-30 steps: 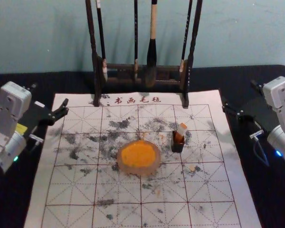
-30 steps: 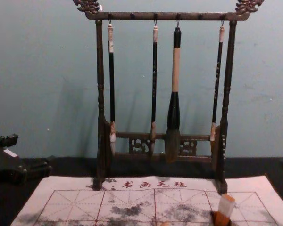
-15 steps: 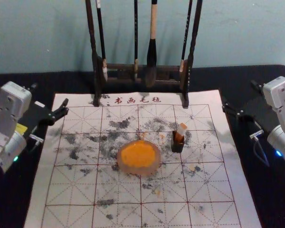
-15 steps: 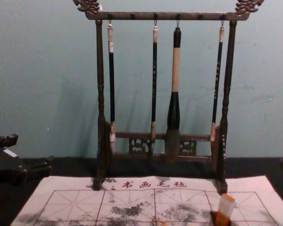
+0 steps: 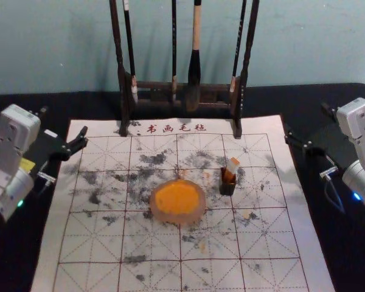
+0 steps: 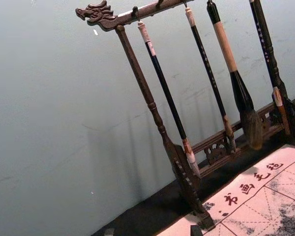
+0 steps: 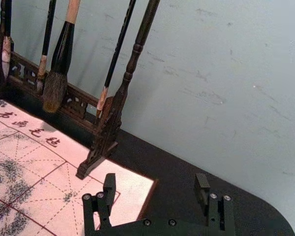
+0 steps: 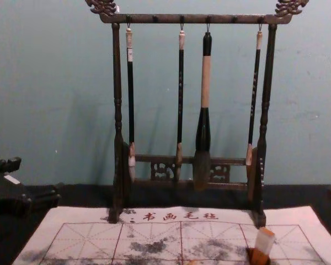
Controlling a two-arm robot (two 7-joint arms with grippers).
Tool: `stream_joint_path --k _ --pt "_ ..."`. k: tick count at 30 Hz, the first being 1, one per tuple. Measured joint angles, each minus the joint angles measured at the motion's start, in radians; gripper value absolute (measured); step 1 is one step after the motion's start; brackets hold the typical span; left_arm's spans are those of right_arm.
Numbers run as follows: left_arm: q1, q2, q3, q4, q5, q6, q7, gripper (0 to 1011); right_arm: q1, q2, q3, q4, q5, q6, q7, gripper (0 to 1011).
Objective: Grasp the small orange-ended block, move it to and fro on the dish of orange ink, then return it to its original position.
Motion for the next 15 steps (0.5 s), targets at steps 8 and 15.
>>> stream_joint_path --k 8,15 --pt "0.0 0.0 0.0 0.0 0.0 0.0 0.0 1001 0.0 0.0 0.0 0.0 0.0 0.0 0.0 1002" --pt "0.0 0.0 0.0 0.0 0.0 0.0 0.0 1001 0.0 0.0 0.0 0.0 0.0 0.0 0.0 1002"
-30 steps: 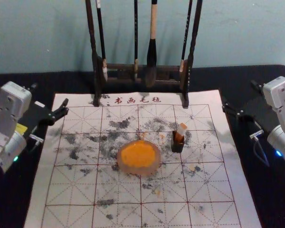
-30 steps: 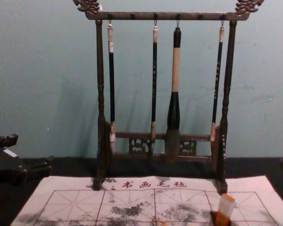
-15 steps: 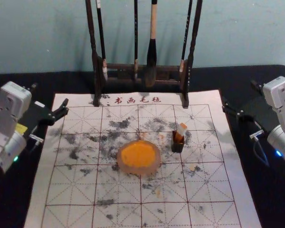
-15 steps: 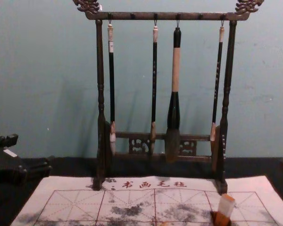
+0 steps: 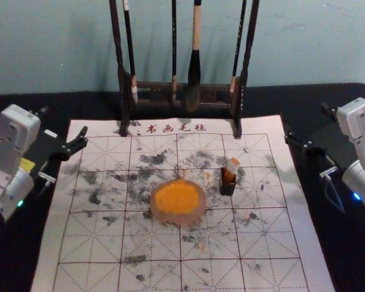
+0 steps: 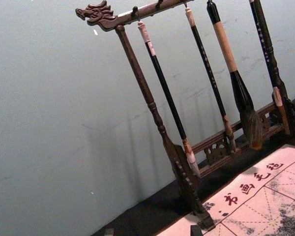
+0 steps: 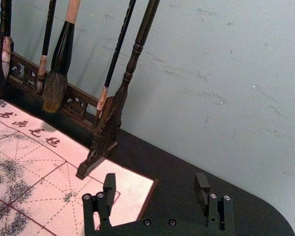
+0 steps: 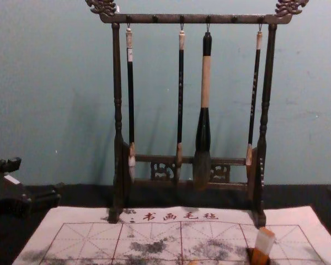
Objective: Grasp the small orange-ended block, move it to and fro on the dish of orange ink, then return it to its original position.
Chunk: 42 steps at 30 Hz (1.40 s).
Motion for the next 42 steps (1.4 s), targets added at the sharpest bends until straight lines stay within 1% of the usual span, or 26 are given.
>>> stream_joint_path --k 7,11,13,18,20,21,23,27,28,29,31,32,33,35,36,42 --pt "0.0 0.0 0.0 0.0 0.0 0.0 0.0 1001 -0.001 0.0 0.001 0.0 0.0 0.0 0.001 1002" --pt "0.0 0.0 0.0 0.0 0.0 0.0 0.0 1001 -0.01 -0.004 0.011 -0.005 0.006 0.001 0.019 1002" --pt "0.0 0.0 0.0 0.0 0.0 0.0 0.0 1001 -0.022 -0.003 0.016 -0.016 0.017 0.01 0.039 1002" --pt "0.0 0.0 0.0 0.0 0.0 0.0 0.0 1001 -0.066 0.01 0.022 -0.068 0.053 0.055 0.088 1000" --pt "0.0 0.0 0.0 0.0 0.0 0.0 0.0 1001 -0.101 0.024 0.024 -0.111 0.085 0.1 0.129 1002" --pt "0.0 0.0 0.0 0.0 0.0 0.0 0.0 1001 -0.101 0.024 0.024 -0.111 0.085 0.1 0.129 1002" --pt "0.0 0.0 0.0 0.0 0.0 0.0 0.0 1001 -0.132 0.037 0.022 -0.149 0.119 0.137 0.181 1000" --pt "0.0 0.0 0.0 0.0 0.0 0.0 0.0 1001 -0.152 0.046 0.015 -0.177 0.151 0.161 0.242 1002" --pt "0.0 0.0 0.0 0.0 0.0 0.0 0.0 1001 -0.159 0.047 0.011 -0.186 0.167 0.165 0.274 1002" --pt "0.0 0.0 0.0 0.0 0.0 0.0 0.0 1001 -0.16 0.046 0.009 -0.189 0.173 0.166 0.289 1002" --pt "0.0 0.0 0.0 0.0 0.0 0.0 0.0 1002 -0.16 0.036 0.006 -0.19 0.191 0.164 0.328 1002" --pt "0.0 0.0 0.0 0.0 0.0 0.0 0.0 1001 -0.159 0.031 0.005 -0.189 0.196 0.163 0.337 1000" --pt "0.0 0.0 0.0 0.0 0.0 0.0 0.0 1001 -0.155 0.021 0.005 -0.182 0.203 0.16 0.352 1000" --pt "0.0 0.0 0.0 0.0 0.0 0.0 0.0 1001 -0.146 0.007 0.004 -0.172 0.207 0.156 0.363 1002" --pt "0.0 0.0 0.0 0.0 0.0 0.0 0.0 1001 -0.136 -0.007 0.003 -0.16 0.209 0.155 0.371 1002" --pt "0.0 0.0 0.0 0.0 0.0 0.0 0.0 1001 -0.095 -0.056 0.002 -0.112 0.207 0.162 0.378 1000"
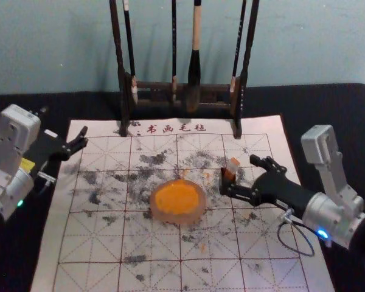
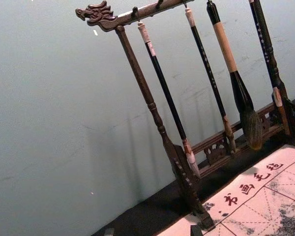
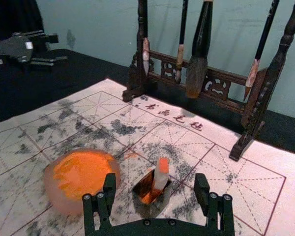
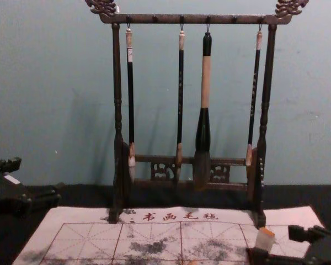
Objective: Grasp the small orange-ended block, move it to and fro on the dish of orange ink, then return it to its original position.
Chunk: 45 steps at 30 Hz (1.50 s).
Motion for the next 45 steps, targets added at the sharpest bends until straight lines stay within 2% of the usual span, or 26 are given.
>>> stream_joint_path --k 5,16,28,38,45 --pt "0.0 0.0 0.0 0.0 0.0 0.0 0.0 1001 0.041 -0.04 0.001 0.049 -0.013 0.017 0.002 1002" --pt "0.0 0.0 0.0 0.0 0.0 0.0 0.0 1001 0.079 -0.081 0.005 0.094 -0.049 0.033 0.023 1002" --pt "0.0 0.0 0.0 0.0 0.0 0.0 0.0 1001 0.077 -0.101 0.014 0.1 -0.077 0.057 0.034 1000" --pt "0.0 0.0 0.0 0.0 0.0 0.0 0.0 1001 0.077 -0.1 0.015 0.099 -0.076 0.057 0.034 1002" --pt "0.0 0.0 0.0 0.0 0.0 0.0 0.0 1001 0.077 -0.099 0.014 0.099 -0.075 0.056 0.033 887"
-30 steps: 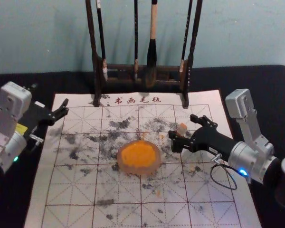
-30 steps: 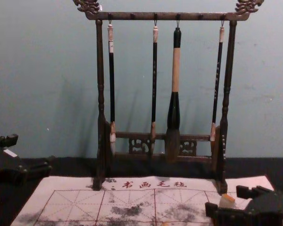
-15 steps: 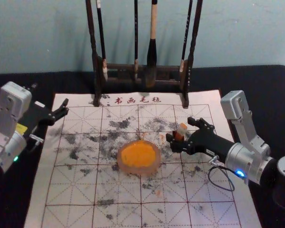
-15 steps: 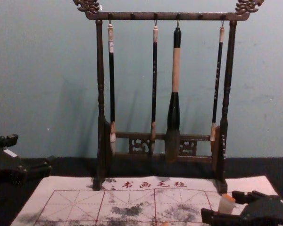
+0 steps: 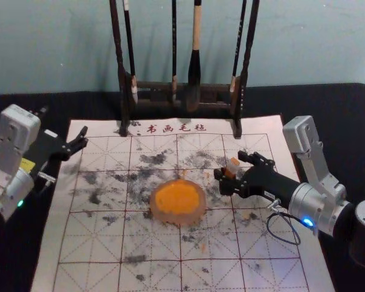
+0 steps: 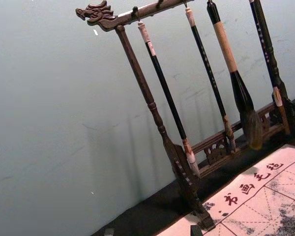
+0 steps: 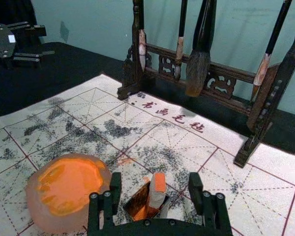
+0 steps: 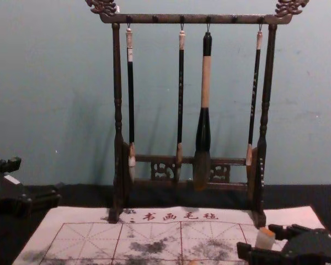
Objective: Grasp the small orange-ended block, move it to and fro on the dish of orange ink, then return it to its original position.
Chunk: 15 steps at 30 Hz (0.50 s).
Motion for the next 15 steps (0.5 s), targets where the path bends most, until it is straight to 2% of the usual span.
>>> stream_joint_path --k 4,5,7,8,10,11,14,15 --pt "0.0 0.0 0.0 0.0 0.0 0.0 0.0 1001 0.0 0.0 0.0 0.0 0.001 0.0 0.0 787" --pt "0.0 0.0 0.0 0.0 0.0 0.0 0.0 1001 0.0 0.001 -0.001 0.0 0.001 -0.001 0.0 733" --pt "0.0 0.0 0.0 0.0 0.0 0.0 0.0 1002 0.0 0.001 -0.001 0.0 0.001 -0.001 0.0 692" --pt "0.0 0.0 0.0 0.0 0.0 0.0 0.0 1001 0.0 0.001 -0.001 0.0 0.002 -0.001 0.0 632" --pt "0.0 0.0 0.0 0.0 0.0 0.0 0.0 1001 0.0 0.001 -0.001 0.0 0.002 -0.001 -0.001 593" --pt "0.0 0.0 0.0 0.0 0.0 0.0 0.0 1001 0.0 0.001 -0.001 0.0 0.002 -0.001 -0.001 534" --pt "0.0 0.0 0.0 0.0 0.0 0.0 0.0 1001 0.0 0.001 -0.001 0.0 0.002 -0.001 -0.001 478" --pt "0.0 0.0 0.0 0.0 0.0 0.0 0.0 1001 0.0 0.001 -0.001 0.0 0.002 -0.001 -0.001 431"
